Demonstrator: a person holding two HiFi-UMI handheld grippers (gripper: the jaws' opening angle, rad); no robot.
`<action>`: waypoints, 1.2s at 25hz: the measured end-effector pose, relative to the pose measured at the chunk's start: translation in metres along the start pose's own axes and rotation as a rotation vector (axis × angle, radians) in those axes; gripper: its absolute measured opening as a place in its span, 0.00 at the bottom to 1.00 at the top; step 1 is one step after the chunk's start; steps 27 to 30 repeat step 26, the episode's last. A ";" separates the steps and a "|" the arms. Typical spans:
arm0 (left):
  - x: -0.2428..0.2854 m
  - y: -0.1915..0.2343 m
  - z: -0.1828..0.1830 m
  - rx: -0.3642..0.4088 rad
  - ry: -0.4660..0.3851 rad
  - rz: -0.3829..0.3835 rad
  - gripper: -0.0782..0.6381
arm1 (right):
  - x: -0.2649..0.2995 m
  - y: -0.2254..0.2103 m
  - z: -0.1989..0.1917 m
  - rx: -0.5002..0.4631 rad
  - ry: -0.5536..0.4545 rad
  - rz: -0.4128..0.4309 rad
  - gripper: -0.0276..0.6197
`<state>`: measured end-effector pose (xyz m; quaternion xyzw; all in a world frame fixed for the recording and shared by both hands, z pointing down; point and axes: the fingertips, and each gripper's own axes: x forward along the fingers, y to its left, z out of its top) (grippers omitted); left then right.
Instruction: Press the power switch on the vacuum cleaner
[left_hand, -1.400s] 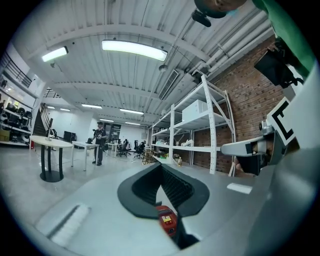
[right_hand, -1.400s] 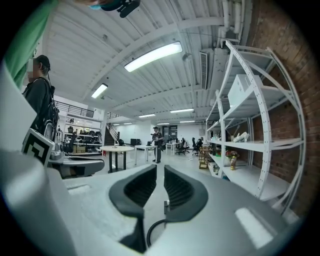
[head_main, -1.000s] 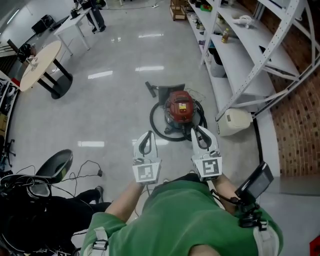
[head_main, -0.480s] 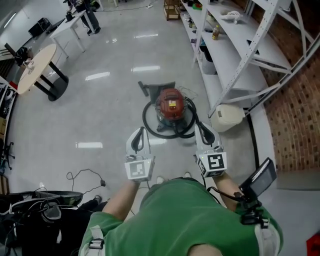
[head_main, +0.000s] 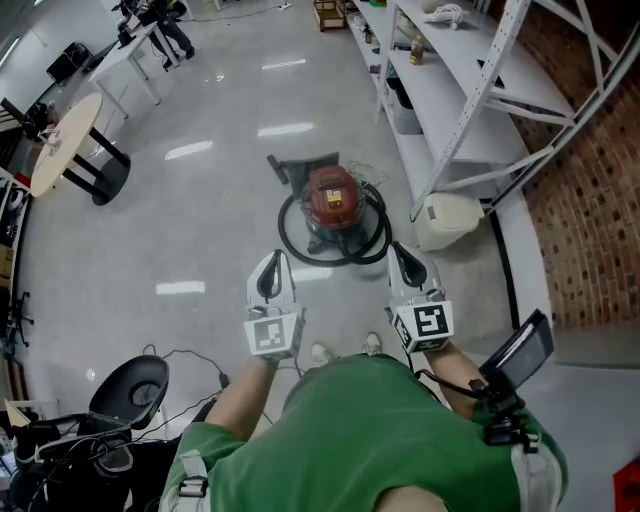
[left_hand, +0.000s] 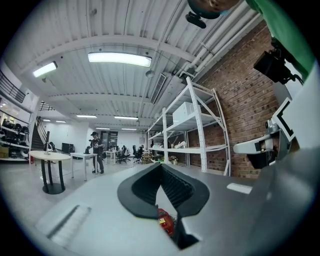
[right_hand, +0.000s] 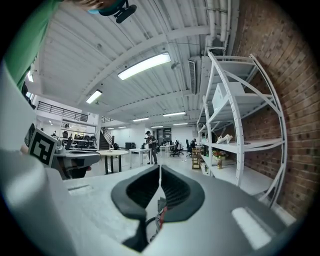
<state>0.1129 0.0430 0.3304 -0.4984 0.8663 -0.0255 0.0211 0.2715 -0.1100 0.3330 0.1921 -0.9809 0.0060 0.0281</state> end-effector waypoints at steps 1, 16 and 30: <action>-0.001 -0.001 -0.001 -0.002 0.001 0.001 0.12 | -0.002 0.000 -0.001 0.001 0.003 0.000 0.06; -0.003 -0.001 -0.008 -0.017 0.015 0.004 0.12 | 0.003 0.004 -0.007 0.004 0.014 0.017 0.05; 0.001 0.002 -0.008 -0.017 0.023 0.016 0.12 | 0.011 0.003 -0.004 -0.001 0.010 0.024 0.05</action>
